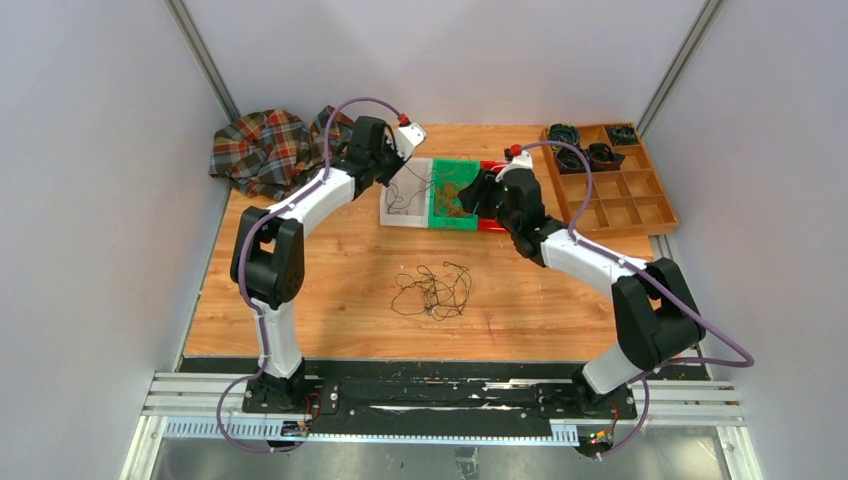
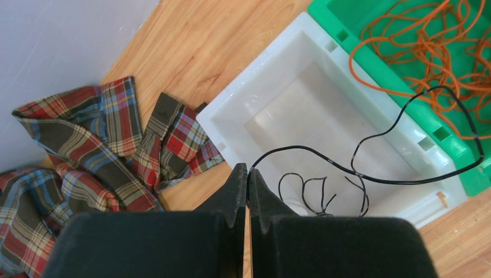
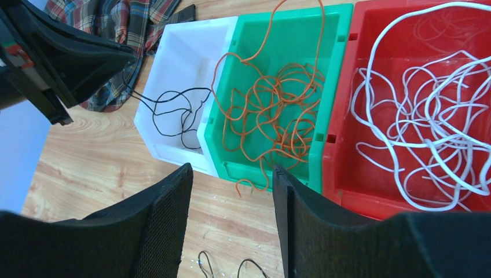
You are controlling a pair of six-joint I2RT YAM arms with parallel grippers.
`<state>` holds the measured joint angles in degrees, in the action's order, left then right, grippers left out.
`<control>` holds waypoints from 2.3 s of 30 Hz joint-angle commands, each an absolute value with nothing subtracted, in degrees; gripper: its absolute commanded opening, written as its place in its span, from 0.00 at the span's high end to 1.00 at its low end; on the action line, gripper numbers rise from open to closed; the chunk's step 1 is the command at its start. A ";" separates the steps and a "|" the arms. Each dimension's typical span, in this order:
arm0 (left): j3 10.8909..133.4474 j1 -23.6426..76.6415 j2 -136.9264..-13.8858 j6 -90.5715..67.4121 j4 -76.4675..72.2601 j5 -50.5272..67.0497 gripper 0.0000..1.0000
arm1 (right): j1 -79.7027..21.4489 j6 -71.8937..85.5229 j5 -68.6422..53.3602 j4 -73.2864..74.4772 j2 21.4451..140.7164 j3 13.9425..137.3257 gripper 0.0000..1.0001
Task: Untangle the cables
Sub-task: Place the cable in the bin.
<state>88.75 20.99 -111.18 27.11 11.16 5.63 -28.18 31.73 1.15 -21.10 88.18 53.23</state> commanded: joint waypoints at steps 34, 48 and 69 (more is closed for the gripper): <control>83.52 15.09 -105.93 20.11 5.73 17.64 1.00 | -40.17 41.20 11.19 -22.37 121.79 84.69 0.79; 91.50 18.72 -115.80 19.66 4.33 17.25 1.00 | -39.62 32.81 7.54 -14.97 120.89 86.97 0.81; 86.12 21.42 -118.14 27.80 0.03 5.44 1.00 | -36.29 29.84 11.23 -16.10 100.43 67.36 0.59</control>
<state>86.85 20.47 -119.20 24.27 2.61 8.36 -38.44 30.37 8.36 -14.72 107.26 71.50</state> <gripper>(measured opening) 0.017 0.400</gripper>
